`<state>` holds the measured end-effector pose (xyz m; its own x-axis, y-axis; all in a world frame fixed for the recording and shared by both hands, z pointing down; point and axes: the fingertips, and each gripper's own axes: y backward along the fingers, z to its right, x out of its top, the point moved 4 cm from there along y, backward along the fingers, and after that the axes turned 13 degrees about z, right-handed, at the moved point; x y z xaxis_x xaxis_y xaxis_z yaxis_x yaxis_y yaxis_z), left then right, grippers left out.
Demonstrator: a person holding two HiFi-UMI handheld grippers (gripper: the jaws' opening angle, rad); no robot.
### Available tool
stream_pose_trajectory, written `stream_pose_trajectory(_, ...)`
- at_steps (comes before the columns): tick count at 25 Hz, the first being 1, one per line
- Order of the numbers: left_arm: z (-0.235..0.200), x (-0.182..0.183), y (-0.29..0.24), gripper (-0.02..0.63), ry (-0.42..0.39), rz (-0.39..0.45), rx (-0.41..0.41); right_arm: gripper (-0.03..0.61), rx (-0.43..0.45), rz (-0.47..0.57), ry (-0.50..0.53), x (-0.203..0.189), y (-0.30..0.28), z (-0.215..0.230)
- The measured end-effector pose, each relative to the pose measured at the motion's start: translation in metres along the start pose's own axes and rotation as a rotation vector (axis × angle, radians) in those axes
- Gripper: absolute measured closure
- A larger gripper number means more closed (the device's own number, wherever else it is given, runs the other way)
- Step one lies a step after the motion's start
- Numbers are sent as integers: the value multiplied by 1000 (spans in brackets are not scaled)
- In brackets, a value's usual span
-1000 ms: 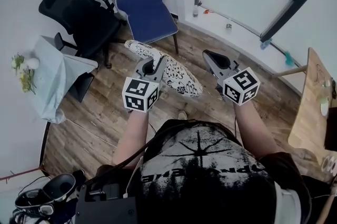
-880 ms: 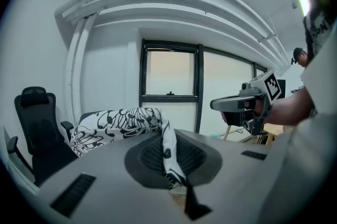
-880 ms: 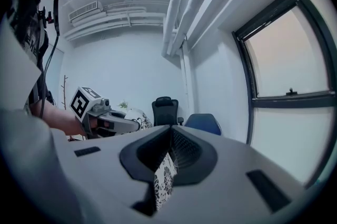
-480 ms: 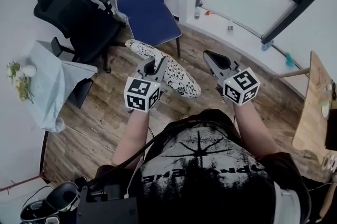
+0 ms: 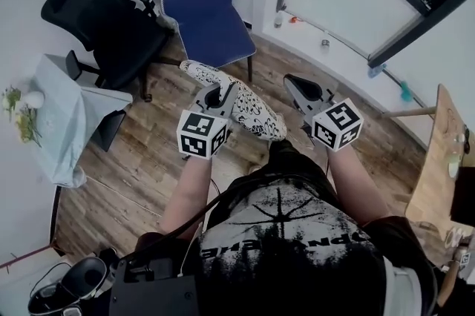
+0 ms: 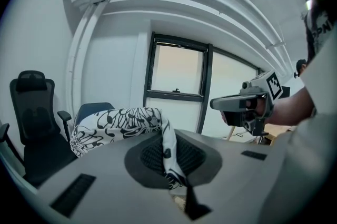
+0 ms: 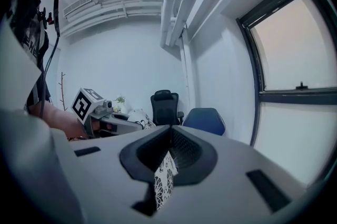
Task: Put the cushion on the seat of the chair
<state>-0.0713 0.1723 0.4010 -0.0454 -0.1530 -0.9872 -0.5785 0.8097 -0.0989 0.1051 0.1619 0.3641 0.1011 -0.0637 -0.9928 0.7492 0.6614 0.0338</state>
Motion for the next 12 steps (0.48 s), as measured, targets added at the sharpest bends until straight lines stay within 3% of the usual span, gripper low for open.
stream_pose_trajectory(4, -14, -2, -18, 591, 51, 3, 9, 558, 14, -2, -27, -7, -19, 20)
stream_pose_trajectory(12, -48, 6, -80, 591, 47, -13, 63, 558, 73, -11, -41, -2, -72, 84)
